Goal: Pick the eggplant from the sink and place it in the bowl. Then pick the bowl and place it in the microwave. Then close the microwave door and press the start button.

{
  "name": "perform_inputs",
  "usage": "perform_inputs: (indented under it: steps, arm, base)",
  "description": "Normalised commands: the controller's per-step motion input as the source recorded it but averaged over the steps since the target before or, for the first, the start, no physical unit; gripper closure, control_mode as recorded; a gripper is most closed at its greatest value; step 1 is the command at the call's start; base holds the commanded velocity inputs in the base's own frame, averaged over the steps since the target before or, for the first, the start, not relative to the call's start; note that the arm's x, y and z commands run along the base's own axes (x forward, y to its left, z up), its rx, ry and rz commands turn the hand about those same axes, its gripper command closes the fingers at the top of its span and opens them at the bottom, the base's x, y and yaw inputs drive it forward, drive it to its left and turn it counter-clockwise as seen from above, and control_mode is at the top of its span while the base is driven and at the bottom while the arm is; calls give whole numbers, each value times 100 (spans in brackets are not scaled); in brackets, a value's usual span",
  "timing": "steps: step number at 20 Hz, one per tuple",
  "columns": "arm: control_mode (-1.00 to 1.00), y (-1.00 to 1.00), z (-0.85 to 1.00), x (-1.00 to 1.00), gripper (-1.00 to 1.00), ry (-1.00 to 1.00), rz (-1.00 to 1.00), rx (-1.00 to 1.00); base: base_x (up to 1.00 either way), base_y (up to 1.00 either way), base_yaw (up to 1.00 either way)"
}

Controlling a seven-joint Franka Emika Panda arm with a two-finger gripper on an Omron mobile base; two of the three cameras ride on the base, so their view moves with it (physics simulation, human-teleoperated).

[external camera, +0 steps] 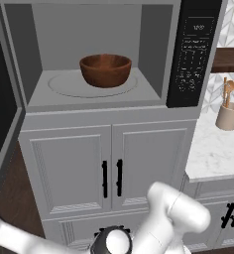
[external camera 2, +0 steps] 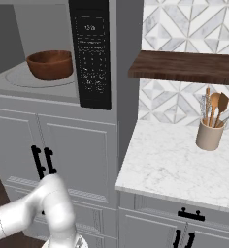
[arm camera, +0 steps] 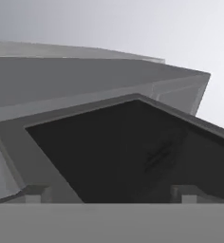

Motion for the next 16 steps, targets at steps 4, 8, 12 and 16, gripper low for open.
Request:
perform_inputs:
  steps: [4,8,12,16]
  arm:
    - [-100,-18,63,-49,-100,-2,0,30]
    - [-100,-32,18,-82,-100,-10,0,25]
    - [-100,-65,0,-96,-100,-16,-1,25]
    - [-100,-100,9,-56,-100,-4,0,26]
  base:
    - [0,0,0]
    - [0,0,0]
    - [0,0,0]
    - [0,0,0]
